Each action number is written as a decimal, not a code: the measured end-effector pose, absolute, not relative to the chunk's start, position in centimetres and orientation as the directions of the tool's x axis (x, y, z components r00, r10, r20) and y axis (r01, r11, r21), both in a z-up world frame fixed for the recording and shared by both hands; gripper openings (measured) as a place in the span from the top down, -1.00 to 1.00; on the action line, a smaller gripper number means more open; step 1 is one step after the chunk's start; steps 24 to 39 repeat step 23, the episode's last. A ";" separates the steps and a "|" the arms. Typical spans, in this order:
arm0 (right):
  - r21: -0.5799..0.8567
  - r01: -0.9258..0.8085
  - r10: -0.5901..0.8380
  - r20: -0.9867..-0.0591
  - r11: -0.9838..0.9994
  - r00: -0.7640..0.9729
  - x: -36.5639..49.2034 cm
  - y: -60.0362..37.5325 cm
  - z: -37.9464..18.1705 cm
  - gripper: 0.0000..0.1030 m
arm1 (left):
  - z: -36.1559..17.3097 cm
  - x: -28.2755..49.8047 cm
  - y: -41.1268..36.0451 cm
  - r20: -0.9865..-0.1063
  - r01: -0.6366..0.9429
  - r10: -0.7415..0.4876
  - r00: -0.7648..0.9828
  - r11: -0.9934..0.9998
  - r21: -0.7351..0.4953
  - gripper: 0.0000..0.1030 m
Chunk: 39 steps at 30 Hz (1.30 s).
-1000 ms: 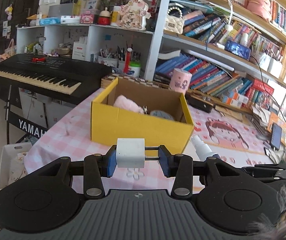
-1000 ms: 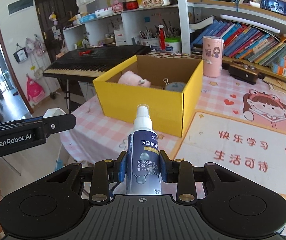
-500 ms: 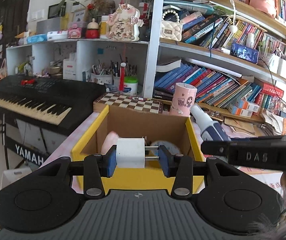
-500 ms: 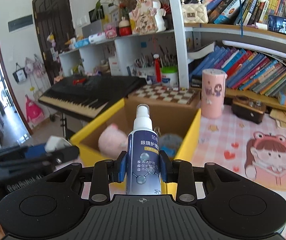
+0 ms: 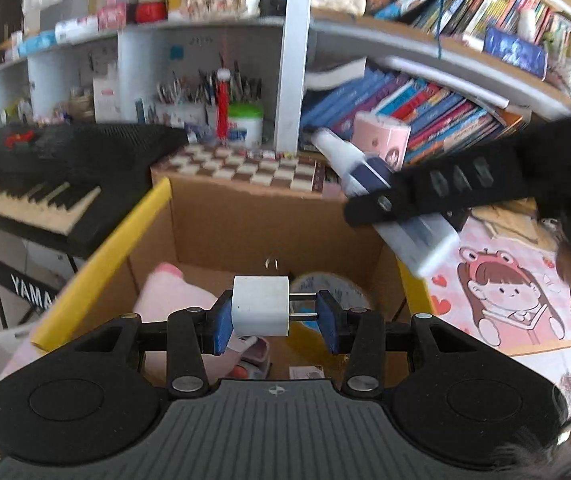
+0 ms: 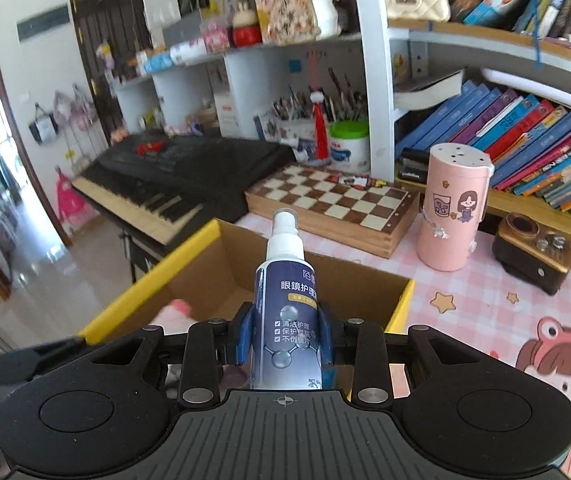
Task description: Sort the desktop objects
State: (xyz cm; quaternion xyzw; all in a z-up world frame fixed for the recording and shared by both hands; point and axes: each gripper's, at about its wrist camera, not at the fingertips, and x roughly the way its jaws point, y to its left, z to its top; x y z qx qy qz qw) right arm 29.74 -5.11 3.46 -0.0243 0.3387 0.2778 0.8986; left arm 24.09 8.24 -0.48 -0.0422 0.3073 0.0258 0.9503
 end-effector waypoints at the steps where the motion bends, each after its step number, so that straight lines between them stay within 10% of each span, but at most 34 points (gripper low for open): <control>1: 0.140 -0.524 0.483 -0.635 0.840 0.603 30.6 -4.7 3.2 0.37 | -0.9 24.6 8.0 -0.601 -0.070 0.020 0.799 0.996 -0.060 0.21; 18: 0.092 -0.675 0.388 -0.871 0.732 0.302 37.4 0.6 -3.5 0.37 | -4.3 26.7 7.4 -0.711 -0.019 -0.013 0.703 0.999 -0.037 0.21; 39: 0.102 -0.665 0.372 -0.886 0.740 0.277 38.0 0.6 -4.5 0.37 | -4.4 26.8 7.4 -0.715 -0.011 -0.020 0.699 0.999 -0.039 0.20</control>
